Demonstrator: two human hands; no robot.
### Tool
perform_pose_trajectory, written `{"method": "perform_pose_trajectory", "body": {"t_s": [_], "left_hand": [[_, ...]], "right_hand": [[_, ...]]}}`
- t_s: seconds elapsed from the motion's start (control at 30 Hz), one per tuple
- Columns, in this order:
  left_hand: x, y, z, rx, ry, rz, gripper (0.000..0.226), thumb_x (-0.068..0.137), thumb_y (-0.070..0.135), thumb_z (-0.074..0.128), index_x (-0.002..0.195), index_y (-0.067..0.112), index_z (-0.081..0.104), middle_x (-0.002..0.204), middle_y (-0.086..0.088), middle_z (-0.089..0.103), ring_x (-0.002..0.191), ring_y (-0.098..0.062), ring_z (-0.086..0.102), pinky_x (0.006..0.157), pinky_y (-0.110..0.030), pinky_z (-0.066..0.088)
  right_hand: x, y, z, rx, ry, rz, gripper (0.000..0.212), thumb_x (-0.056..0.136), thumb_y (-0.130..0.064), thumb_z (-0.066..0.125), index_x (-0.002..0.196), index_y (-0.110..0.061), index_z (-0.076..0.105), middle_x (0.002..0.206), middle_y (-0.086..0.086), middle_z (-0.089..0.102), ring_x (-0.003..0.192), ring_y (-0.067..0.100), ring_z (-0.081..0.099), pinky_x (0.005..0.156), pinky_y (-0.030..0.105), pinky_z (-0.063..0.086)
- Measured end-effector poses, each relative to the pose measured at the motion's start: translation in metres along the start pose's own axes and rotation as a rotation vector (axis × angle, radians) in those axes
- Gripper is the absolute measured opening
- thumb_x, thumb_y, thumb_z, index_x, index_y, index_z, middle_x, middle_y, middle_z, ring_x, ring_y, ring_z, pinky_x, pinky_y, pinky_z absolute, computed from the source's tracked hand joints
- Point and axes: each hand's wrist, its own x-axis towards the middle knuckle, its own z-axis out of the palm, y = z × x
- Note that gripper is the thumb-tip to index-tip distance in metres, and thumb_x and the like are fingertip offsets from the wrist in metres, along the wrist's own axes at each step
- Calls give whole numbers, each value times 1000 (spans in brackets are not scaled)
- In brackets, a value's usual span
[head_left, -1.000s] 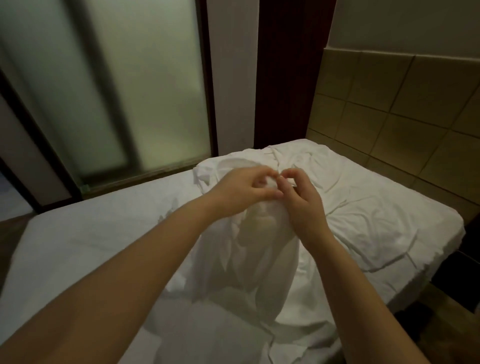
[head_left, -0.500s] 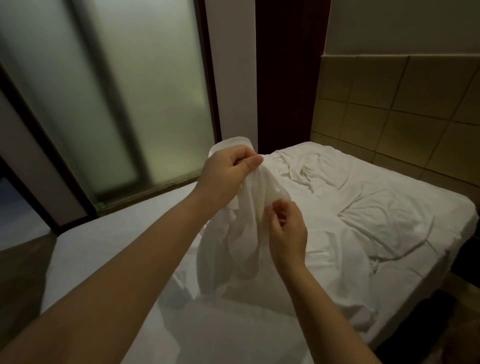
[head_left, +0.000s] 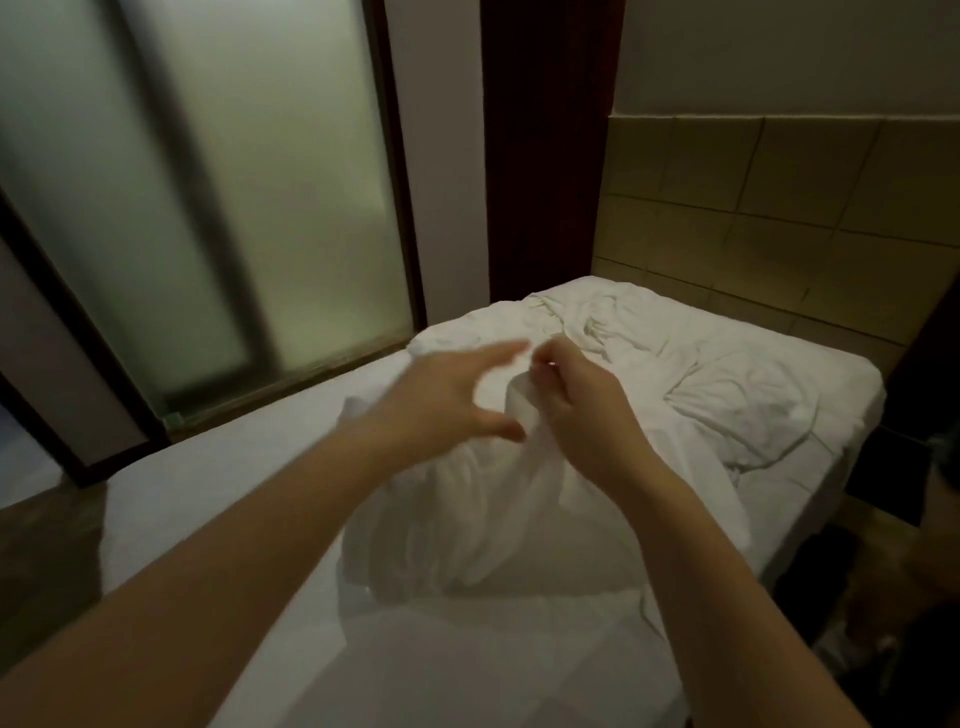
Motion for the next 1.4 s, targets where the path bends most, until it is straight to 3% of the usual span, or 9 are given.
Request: {"method": "perform_pose_trajectory", "body": {"t_s": [0.1,0.27,0.47,0.63,0.73,0.87,1.07,1.27,1.4], "left_hand": [[-3,16,34,-379,-212,-52,6,88,23,62,84,23,67,75,14,62,65,2,55,68,-17,44],[0,-17,2,-1194,75,-316,23,95,17,48,83,11,66,65,3,69,60,-8,64,60,-21,54],[0,-3,8,-606,48,-231,21,92,27,56,75,26,68,61,18,64,55,6,56,59,-11,48],[2,9,6,-424,-53,-216,21,90,32,57,73,31,68,63,25,64,61,12,57,61,-10,41],[1,12,3,-413,-66,-220,24,91,29,55,70,33,66,59,27,62,59,13,56,59,-5,40],[-1,7,6,-261,120,-193,28,92,30,54,66,29,64,57,21,56,56,6,50,58,-10,38],[-2,-21,7,-448,529,-411,33,94,27,53,62,26,61,56,12,53,62,-12,48,62,-27,38],[8,2,41,-1,398,-413,52,78,32,73,127,24,56,115,11,60,106,-14,55,90,-22,39],[26,67,112,-525,-105,-210,15,81,20,70,93,26,62,79,14,61,68,1,56,59,-7,42]], "right_hand": [[-18,5,-19,84,52,3,12,97,-13,46,87,-19,50,73,-14,50,63,0,45,58,11,36],[-68,66,-30,287,-72,321,27,86,-4,63,63,-15,57,43,-11,44,41,0,37,46,12,28],[-44,64,12,212,-110,220,37,76,-32,76,103,-35,50,90,-10,54,74,2,52,65,12,41],[-24,78,15,147,-1,167,16,87,-17,64,85,-28,52,90,-8,57,85,13,54,70,22,39],[-21,85,2,262,-332,265,21,87,-21,66,99,-29,51,96,-2,65,85,13,61,68,17,47],[-16,97,-9,115,-453,237,16,78,-23,74,86,-12,65,80,8,65,75,21,59,72,39,49],[-17,130,-52,274,-439,395,28,79,-15,73,53,-19,64,56,-1,52,56,7,47,63,25,35],[4,102,-46,50,-191,124,36,96,-19,50,61,-19,43,59,-6,45,56,4,41,56,21,30],[10,78,-71,5,-191,14,25,95,-27,52,73,-17,60,66,-8,57,59,2,49,57,14,36]]}}
